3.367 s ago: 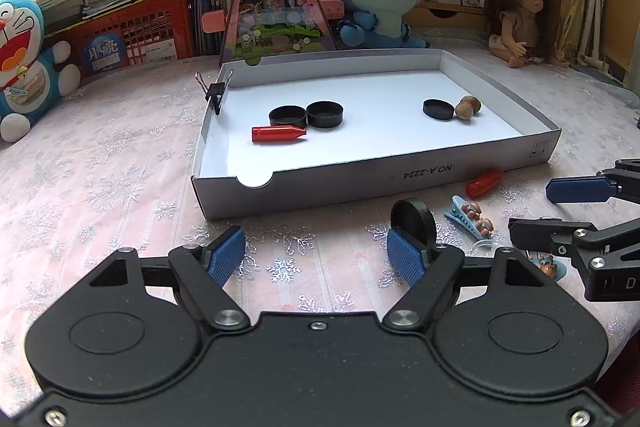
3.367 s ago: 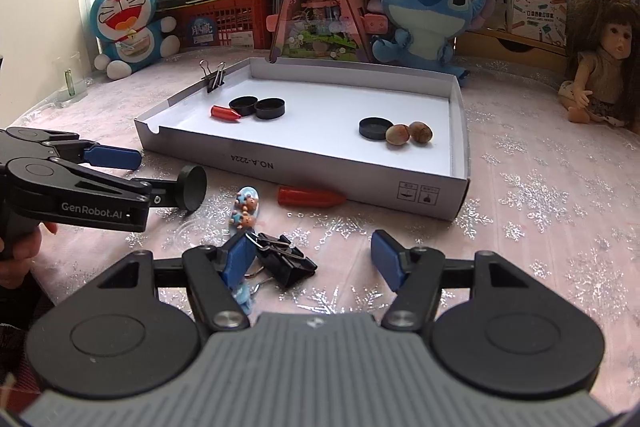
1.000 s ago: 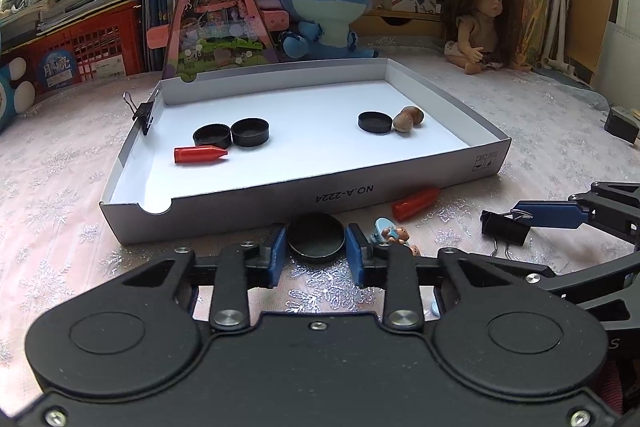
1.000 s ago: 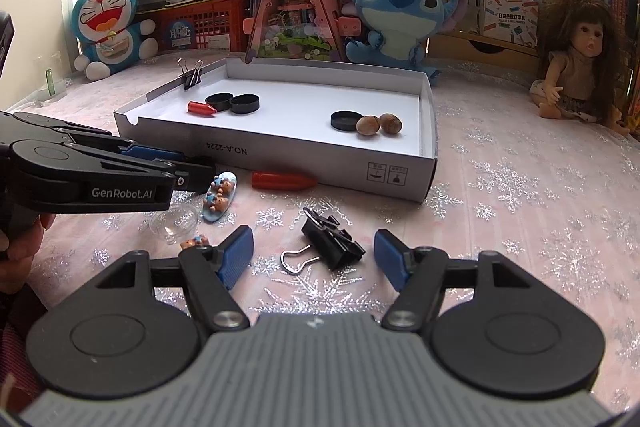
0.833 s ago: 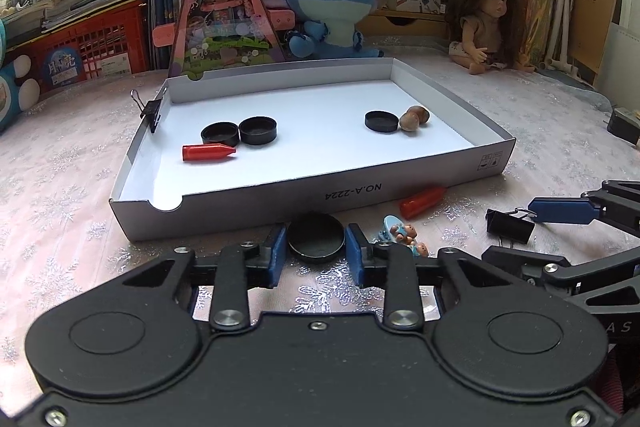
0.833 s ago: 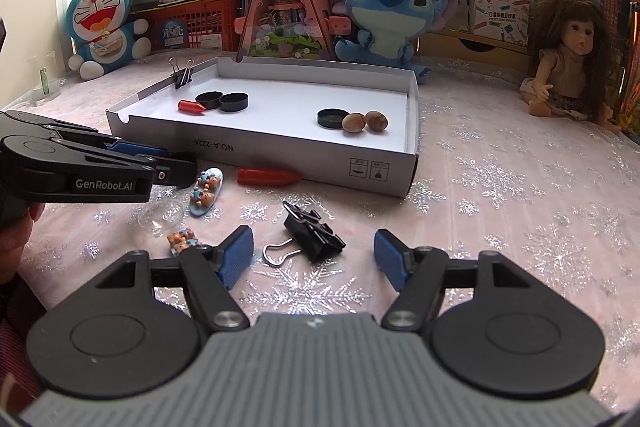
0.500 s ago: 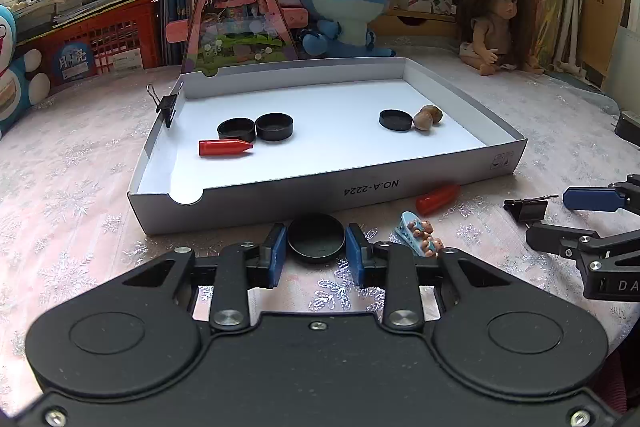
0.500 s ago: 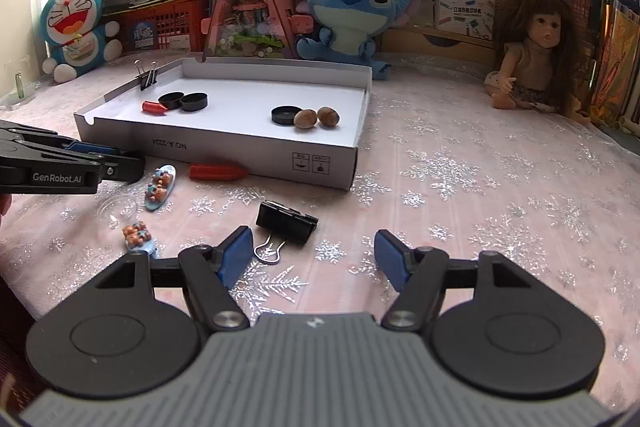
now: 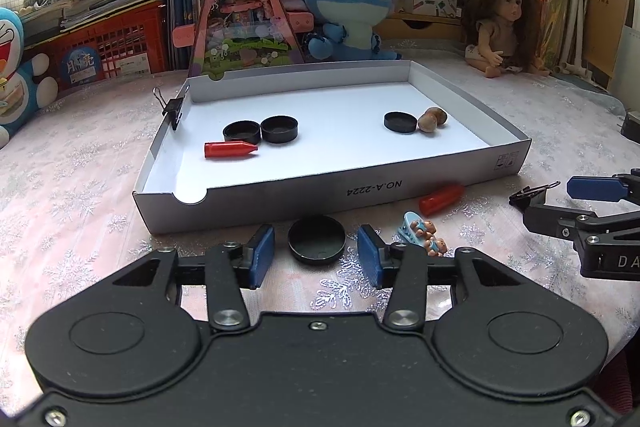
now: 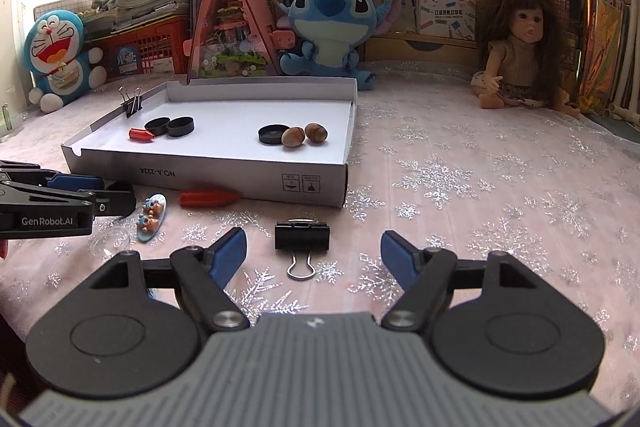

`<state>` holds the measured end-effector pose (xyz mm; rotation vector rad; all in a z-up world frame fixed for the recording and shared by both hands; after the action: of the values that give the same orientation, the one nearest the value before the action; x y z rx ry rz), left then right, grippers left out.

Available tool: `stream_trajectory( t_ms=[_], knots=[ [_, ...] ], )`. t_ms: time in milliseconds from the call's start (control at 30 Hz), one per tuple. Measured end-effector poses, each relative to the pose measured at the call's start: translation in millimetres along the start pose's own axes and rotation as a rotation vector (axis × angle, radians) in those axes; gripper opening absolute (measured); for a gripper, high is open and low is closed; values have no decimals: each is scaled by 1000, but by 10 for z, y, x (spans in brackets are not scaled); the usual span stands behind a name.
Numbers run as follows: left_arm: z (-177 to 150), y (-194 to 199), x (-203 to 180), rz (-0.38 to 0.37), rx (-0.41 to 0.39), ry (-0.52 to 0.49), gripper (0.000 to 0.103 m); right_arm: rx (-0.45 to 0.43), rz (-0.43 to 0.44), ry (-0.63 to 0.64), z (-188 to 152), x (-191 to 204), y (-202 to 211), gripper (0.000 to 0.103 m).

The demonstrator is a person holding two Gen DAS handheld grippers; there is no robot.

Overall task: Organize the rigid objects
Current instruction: 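Grasp the black binder clip with the right gripper while the left lifts the lid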

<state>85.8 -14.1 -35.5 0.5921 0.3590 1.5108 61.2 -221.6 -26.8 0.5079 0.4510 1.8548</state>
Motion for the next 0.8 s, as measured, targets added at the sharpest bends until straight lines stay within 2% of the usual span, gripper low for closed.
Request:
stream_trajectory(
  t_ms=[433, 533, 600, 700, 733, 800],
  knots=[
    [-15, -60, 14, 20, -15, 13, 48, -10, -35, 1, -26, 24, -148, 83],
    [-25, -49, -3, 5, -17, 10, 40, -11, -22, 3, -31, 51, -144, 74],
    [-27, -34, -22, -10, -19, 3, 31, -14, -11, 10, -29, 87, -141, 59],
    [-25, -19, -38, -17, -17, 2, 30, -17, 3, 23, -19, 153, -138, 41],
    [-24, -13, -43, -19, -17, 1, 30, -17, 6, 28, -15, 169, -140, 37],
    [-26, 10, -41, -22, -13, 5, 30, -19, 13, 36, -5, 204, -132, 36]
  ],
)
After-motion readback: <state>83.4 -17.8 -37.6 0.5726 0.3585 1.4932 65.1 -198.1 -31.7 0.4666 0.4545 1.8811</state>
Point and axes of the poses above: each gripper's, at about its wrist camera, not at the fingertips, and y roughly against the way its jaws point, x to its left, z to its top, the point moved 5 cm from there along -y, roughly the way its jaws point, and after that the axes turned 12 degrees about z, right-handed, at the moved point
